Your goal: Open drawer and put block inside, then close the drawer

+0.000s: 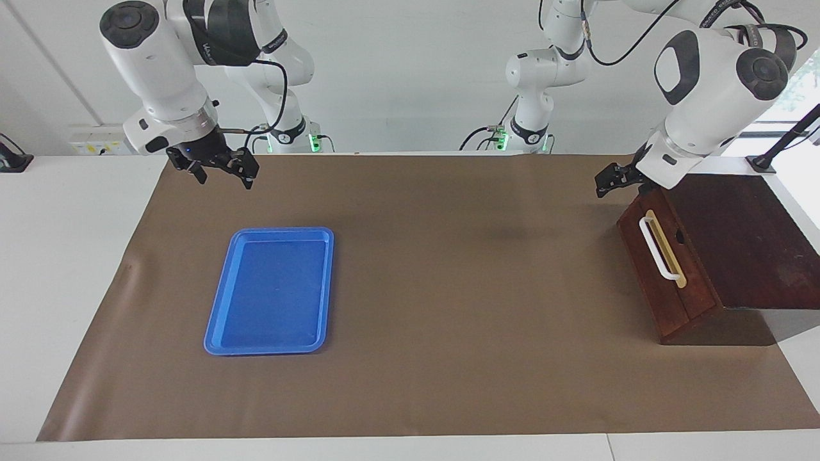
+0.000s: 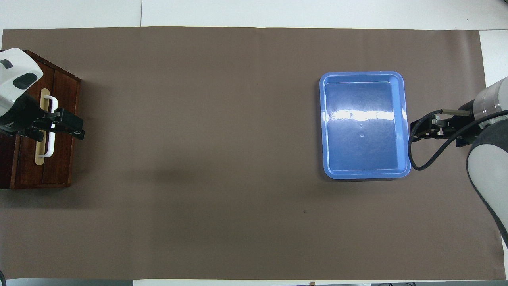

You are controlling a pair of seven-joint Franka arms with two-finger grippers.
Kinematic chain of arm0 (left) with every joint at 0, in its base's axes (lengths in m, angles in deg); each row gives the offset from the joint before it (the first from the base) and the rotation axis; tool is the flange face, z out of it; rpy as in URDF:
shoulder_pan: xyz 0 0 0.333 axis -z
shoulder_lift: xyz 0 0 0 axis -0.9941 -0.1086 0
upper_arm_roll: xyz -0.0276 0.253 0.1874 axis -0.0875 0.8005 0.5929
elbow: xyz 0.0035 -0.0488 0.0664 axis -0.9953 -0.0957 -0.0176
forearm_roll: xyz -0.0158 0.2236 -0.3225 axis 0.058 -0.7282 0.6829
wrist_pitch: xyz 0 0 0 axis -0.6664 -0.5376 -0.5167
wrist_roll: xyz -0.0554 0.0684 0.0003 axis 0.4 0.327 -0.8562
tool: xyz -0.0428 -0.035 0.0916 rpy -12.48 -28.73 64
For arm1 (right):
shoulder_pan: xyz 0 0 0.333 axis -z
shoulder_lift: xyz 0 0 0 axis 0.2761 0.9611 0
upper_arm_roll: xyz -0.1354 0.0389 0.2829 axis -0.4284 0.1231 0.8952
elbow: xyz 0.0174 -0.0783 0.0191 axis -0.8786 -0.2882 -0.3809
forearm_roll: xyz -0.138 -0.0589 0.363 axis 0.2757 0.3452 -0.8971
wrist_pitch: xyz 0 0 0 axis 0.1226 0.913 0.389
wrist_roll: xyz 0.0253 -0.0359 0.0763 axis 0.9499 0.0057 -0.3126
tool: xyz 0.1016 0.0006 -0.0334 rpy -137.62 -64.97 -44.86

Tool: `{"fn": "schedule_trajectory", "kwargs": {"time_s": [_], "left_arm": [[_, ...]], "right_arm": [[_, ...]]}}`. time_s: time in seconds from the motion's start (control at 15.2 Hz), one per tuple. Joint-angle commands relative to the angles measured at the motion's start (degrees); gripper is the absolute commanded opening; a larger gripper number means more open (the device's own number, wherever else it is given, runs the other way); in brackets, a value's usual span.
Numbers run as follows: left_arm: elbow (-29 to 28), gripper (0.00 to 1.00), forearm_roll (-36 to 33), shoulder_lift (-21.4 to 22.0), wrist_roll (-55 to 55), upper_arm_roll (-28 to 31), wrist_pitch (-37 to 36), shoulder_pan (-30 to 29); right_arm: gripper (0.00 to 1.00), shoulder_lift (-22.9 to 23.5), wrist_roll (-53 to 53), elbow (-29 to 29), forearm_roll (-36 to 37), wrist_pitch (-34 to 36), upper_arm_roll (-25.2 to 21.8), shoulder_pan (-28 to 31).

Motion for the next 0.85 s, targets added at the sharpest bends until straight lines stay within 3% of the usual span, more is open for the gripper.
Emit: {"fn": "schedule_trajectory", "kwargs": {"time_s": [0.0,0.79], "left_arm": [[1.78,1.00,-0.92,0.22,-0.23,0.75,-1.56,0.75],[1.08,1.00,-0.92,1.72,-0.76,0.76,-0.68,0.22]], "right_arm": [[1.00,-0.97,-0.93,-0.63,0.40,0.43,0.79,1.23],[1.00,-0.97,-0.93,-0.63,0.40,0.34,0.79,1.23]]}}
